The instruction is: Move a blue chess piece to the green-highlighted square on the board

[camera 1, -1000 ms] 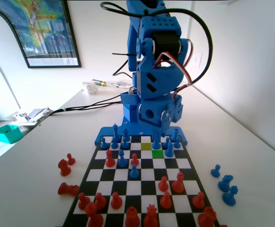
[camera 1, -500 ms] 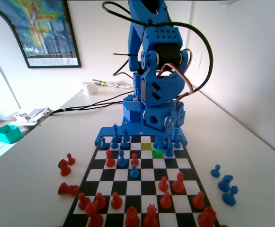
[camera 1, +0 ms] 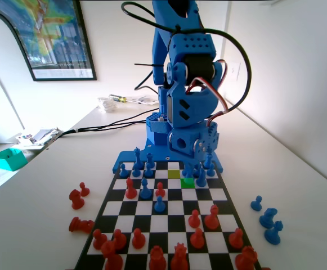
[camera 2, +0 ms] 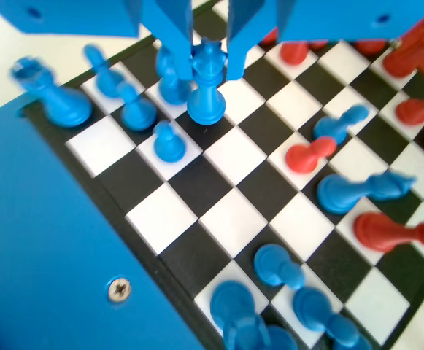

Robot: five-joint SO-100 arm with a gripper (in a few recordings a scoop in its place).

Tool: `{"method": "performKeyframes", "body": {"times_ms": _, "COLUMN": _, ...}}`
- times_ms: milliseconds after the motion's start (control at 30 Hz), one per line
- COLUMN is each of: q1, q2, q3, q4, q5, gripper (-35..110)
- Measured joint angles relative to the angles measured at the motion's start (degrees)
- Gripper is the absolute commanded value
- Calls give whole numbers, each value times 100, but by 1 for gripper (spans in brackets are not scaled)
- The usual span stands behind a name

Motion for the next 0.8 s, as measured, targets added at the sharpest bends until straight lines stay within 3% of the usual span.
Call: {"method": "performKeyframes", "body": {"times_ms": 800, "q1": -88, "q2": -105, "q3": 158, "q4": -246, "q5": 53, "gripper": 13}}
